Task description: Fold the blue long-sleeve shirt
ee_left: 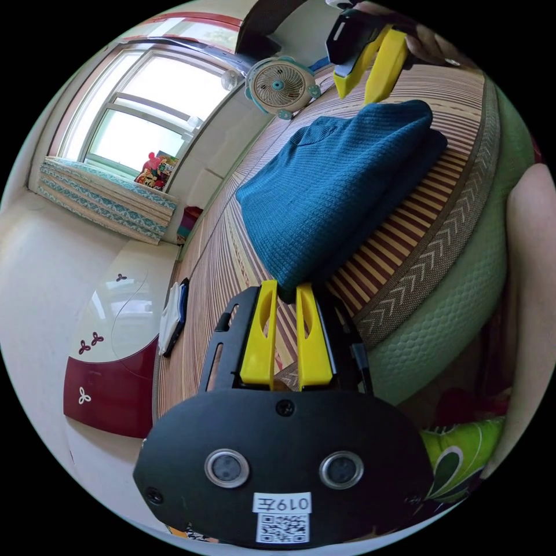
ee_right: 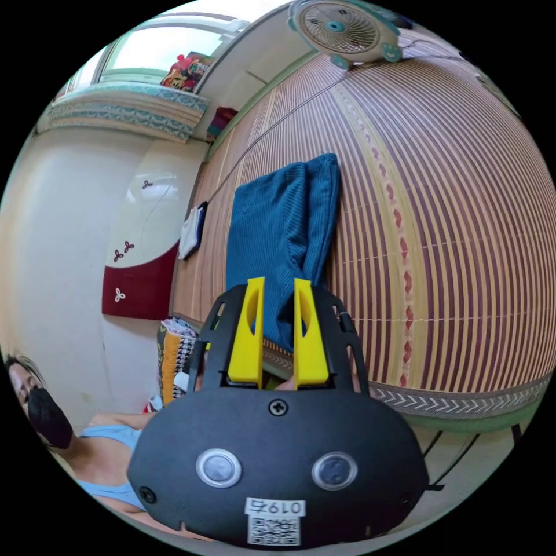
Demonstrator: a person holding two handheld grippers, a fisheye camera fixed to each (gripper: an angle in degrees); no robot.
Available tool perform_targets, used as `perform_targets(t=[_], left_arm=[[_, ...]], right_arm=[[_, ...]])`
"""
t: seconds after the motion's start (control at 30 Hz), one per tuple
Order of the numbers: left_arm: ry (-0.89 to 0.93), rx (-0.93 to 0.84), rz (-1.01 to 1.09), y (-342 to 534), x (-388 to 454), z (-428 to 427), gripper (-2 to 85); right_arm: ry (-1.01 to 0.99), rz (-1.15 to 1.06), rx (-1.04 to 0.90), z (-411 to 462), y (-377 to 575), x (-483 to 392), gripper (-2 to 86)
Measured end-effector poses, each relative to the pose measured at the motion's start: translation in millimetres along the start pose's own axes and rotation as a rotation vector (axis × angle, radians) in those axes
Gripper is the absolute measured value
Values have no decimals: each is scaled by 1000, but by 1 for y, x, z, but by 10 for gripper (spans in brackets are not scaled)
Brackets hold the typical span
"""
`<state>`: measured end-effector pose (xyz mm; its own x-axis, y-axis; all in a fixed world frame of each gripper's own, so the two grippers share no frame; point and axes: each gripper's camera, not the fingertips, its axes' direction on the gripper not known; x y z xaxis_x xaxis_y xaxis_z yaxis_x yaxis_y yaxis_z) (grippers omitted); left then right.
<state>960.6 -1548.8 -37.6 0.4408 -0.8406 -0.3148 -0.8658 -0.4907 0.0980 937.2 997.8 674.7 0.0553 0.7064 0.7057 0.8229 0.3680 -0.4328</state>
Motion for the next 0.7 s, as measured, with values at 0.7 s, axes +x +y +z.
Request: perform_targets(t=[0.7], left_arm=[[1, 4, 1, 3, 4, -4, 11]], right_arm=[[-83, 110, -7, -46, -11, 107, 10]])
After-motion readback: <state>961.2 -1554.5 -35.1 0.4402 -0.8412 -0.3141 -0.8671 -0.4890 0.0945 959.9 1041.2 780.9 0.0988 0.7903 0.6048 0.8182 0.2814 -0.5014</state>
